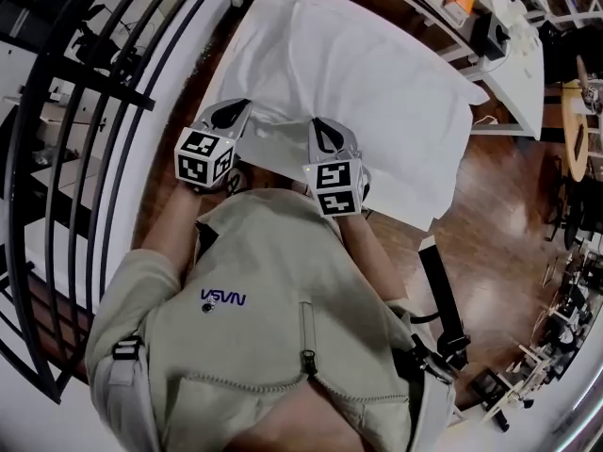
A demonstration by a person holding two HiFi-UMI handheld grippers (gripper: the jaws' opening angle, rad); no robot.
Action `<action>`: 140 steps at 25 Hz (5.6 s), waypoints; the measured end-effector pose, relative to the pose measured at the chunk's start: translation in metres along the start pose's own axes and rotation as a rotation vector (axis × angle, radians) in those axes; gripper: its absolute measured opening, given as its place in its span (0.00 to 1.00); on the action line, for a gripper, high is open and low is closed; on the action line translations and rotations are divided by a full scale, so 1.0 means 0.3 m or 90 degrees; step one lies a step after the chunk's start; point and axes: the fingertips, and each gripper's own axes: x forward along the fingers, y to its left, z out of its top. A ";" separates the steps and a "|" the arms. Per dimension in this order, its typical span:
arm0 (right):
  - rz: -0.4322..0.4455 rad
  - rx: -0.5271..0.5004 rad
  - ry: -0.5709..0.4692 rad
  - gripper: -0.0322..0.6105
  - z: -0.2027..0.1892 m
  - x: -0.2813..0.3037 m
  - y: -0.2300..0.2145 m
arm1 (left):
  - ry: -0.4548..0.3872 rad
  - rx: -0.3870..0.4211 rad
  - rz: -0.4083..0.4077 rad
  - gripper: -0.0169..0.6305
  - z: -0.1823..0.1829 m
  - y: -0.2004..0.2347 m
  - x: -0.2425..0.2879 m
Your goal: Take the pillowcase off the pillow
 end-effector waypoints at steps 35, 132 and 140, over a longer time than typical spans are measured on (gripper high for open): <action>0.098 -0.008 -0.103 0.12 0.140 -0.039 0.062 | -0.066 -0.077 0.005 0.31 0.175 0.088 0.018; -0.064 -0.041 0.025 0.06 0.309 0.276 -0.570 | -0.046 0.196 -0.161 0.08 0.225 -0.323 0.123; -0.148 0.064 0.118 0.06 0.072 0.240 -0.741 | -0.078 0.070 -0.160 0.08 0.232 -0.193 0.128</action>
